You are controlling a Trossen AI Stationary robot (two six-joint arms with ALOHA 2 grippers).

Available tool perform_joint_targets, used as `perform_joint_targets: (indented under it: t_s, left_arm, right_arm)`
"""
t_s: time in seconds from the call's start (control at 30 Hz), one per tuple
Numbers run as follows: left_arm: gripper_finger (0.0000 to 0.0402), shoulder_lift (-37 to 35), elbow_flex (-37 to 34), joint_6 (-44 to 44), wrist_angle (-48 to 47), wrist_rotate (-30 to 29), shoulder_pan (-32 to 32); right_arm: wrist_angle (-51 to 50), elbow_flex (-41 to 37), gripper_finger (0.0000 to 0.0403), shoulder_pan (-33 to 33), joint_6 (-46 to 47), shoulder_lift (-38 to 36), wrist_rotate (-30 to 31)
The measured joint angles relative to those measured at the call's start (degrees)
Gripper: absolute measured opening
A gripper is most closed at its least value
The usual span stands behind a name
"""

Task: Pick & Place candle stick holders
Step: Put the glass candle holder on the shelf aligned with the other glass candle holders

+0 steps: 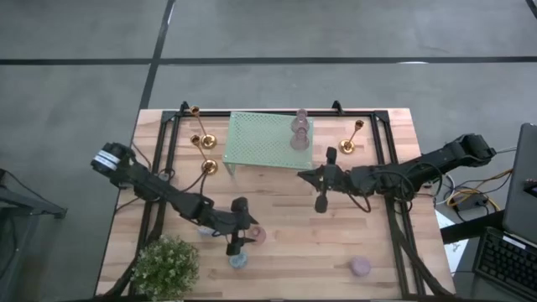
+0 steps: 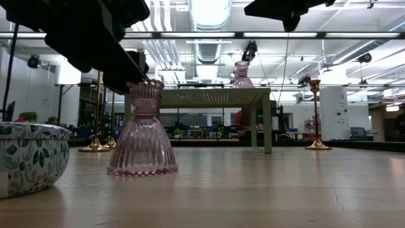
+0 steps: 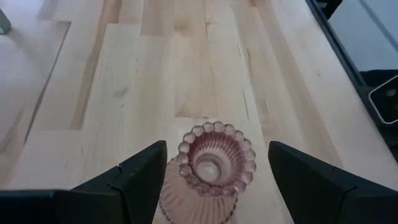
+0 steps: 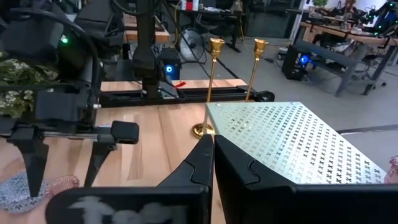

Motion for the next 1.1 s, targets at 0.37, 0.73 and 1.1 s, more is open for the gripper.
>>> perform_joint_targets:
  t_s: [0.37,0.73,1.1]
  left_arm:
    - [0.028,1.81,1.2,-0.22,-0.18,-0.78,0.03]
    - [0.0174,1.68,1.16,-0.01,-0.24,-1.43,0.25]
    - [0.0186,-0.47,5.43,4.13,-0.78,-4.96,4.03]
  right_arm:
    - [-0.21,-0.04,0.0008,0.0,0.0,0.0,0.0]
    - [-1.6,-0.11,0.0008,0.26,0.0,0.02,0.0]
    - [-1.55,-0.11,0.0008,0.33,-0.17,-0.13,0.0]
